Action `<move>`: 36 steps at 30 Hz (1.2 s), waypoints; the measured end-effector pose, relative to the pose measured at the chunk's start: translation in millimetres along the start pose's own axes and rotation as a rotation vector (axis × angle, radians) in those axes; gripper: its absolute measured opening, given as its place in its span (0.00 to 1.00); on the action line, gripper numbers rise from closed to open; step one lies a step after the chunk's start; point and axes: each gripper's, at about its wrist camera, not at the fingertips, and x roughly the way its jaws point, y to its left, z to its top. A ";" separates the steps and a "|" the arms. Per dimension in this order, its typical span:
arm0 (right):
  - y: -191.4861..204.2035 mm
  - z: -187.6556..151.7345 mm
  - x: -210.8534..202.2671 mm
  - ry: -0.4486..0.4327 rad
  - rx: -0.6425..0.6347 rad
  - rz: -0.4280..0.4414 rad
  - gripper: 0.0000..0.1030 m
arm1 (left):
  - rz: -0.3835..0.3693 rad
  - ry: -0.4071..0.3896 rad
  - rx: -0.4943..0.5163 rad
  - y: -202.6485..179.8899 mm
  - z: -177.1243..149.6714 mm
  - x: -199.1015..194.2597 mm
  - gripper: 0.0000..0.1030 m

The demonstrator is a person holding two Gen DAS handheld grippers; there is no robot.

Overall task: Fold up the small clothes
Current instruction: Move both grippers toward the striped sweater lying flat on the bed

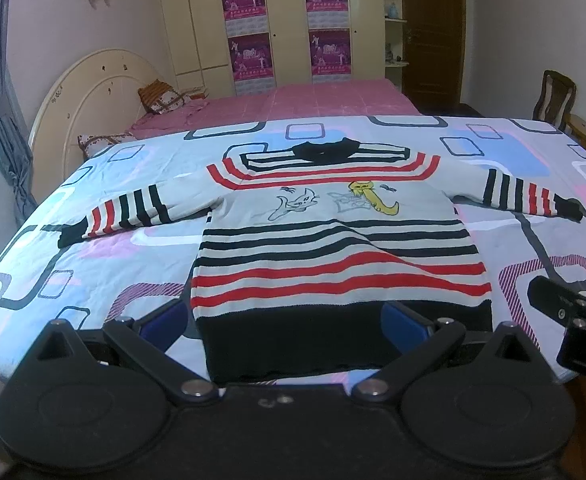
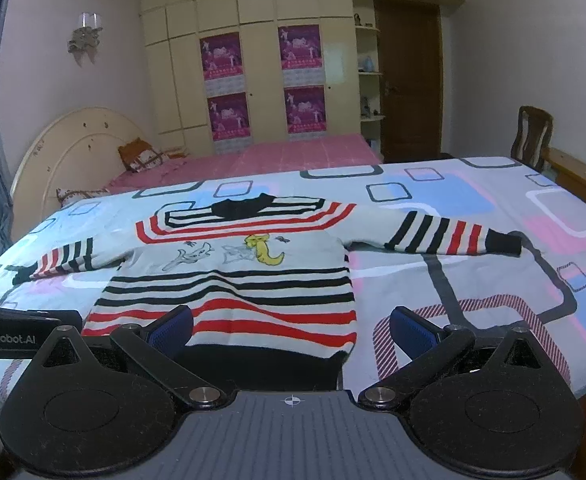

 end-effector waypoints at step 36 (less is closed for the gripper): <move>-1.0 5.2 20.2 0.020 0.023 -0.031 1.00 | -0.018 -0.035 -0.044 9.8 10.0 20.5 1.00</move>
